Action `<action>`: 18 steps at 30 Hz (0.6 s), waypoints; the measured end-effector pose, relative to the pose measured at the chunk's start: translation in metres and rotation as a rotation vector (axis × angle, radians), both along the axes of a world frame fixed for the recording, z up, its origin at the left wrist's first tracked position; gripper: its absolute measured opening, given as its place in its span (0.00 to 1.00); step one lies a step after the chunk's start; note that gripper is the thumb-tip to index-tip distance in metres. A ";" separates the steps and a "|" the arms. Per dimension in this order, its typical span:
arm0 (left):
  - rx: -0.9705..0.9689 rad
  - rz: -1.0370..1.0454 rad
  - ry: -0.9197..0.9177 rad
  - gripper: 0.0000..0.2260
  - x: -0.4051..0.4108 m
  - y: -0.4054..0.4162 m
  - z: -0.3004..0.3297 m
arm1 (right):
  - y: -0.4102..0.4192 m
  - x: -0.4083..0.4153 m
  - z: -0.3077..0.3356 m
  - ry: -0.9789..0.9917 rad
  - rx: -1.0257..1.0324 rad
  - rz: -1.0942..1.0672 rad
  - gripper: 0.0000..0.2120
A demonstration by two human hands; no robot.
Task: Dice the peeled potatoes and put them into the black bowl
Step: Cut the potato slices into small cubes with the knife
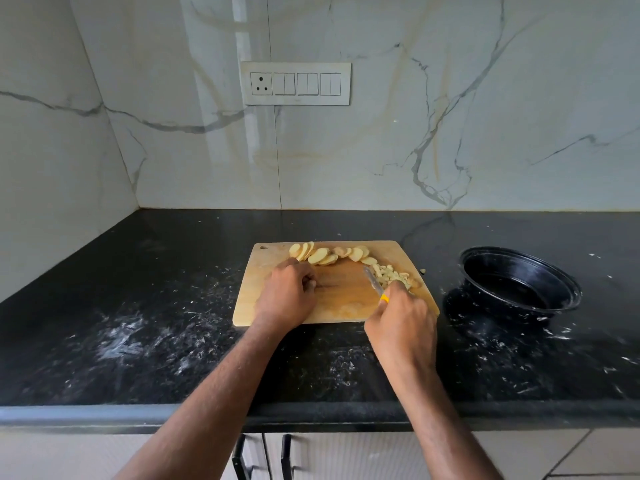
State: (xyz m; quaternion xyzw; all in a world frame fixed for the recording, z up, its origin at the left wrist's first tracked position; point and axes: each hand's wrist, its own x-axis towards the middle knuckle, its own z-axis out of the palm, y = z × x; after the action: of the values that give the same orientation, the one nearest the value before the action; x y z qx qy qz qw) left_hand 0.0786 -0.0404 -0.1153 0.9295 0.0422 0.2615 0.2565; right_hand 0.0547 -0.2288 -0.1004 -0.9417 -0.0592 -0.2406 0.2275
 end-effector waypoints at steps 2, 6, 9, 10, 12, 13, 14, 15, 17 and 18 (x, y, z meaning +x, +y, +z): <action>0.011 0.003 0.002 0.06 0.000 0.000 0.000 | -0.001 0.000 0.000 0.001 0.013 -0.027 0.04; 0.022 0.007 0.005 0.06 0.000 -0.001 0.000 | -0.001 -0.002 -0.001 -0.015 0.011 0.032 0.04; 0.020 0.007 0.010 0.06 0.000 -0.001 0.001 | -0.002 -0.001 -0.001 -0.019 -0.006 0.034 0.04; 0.018 0.008 0.013 0.06 0.000 0.000 0.000 | -0.003 0.000 -0.001 -0.017 0.002 0.010 0.04; 0.018 0.014 0.016 0.06 -0.001 -0.001 0.000 | -0.004 0.000 -0.001 -0.009 0.022 -0.022 0.05; 0.022 0.018 0.013 0.06 -0.001 -0.001 0.001 | -0.005 -0.001 0.000 -0.010 0.032 -0.021 0.04; 0.026 0.020 0.009 0.06 -0.001 -0.001 0.000 | -0.006 -0.001 0.001 -0.018 0.038 -0.015 0.04; 0.027 0.019 0.006 0.06 -0.001 -0.001 0.000 | -0.007 0.000 0.002 -0.032 0.040 -0.003 0.04; 0.033 0.013 0.005 0.06 -0.001 -0.001 0.000 | -0.013 0.006 0.007 -0.073 0.015 0.043 0.03; 0.039 0.012 0.008 0.07 -0.001 -0.002 0.000 | -0.016 0.010 0.010 -0.086 -0.009 0.072 0.03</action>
State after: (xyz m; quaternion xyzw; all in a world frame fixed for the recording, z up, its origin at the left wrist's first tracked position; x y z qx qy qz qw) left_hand 0.0779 -0.0419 -0.1157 0.9352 0.0438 0.2599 0.2367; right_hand 0.0646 -0.2450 -0.0908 -0.9287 -0.1039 -0.2724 0.2291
